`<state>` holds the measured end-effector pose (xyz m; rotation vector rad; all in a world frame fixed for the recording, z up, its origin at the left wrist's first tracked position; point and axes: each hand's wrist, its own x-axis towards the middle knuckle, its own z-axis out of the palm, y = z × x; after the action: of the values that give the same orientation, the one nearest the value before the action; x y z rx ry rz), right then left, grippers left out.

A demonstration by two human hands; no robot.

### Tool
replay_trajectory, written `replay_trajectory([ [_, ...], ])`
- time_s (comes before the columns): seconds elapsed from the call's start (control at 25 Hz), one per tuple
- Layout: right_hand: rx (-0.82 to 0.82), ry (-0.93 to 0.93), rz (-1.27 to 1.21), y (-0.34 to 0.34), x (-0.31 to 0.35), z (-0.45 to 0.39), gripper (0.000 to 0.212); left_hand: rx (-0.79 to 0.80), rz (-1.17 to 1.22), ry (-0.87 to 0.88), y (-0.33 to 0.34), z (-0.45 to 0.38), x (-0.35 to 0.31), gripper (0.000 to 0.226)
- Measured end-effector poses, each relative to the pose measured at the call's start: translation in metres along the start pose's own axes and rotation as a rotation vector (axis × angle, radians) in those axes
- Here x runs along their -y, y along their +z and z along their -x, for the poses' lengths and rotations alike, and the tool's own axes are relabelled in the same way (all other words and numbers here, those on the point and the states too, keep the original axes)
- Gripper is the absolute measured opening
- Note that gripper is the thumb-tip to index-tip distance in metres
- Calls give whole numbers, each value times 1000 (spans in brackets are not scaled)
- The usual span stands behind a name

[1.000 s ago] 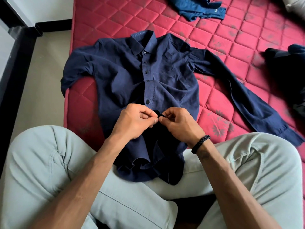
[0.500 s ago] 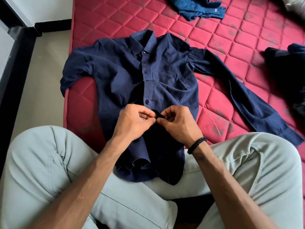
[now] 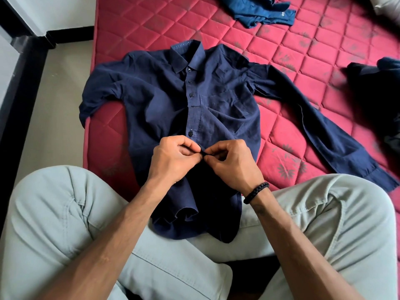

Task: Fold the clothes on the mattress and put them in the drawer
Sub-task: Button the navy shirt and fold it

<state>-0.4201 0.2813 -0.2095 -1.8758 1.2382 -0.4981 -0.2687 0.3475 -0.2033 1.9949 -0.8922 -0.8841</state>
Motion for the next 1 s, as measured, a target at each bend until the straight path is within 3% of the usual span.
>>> replay_trajectory([
  [0.24,-65,-44,88,4,4,3,11,97,122,-47,-1,-2,-2,17],
  [0.56,-83,-13,123,9,-1,1,7,76,5,2,0,-3,-1,18],
  [0.76,-22,-19,77,10,2,4,17,25,-124,126,3,4,-4,15],
  [1.0,-18,137,-133,8,3,3,16,10,58,4,3,2,-1,17],
])
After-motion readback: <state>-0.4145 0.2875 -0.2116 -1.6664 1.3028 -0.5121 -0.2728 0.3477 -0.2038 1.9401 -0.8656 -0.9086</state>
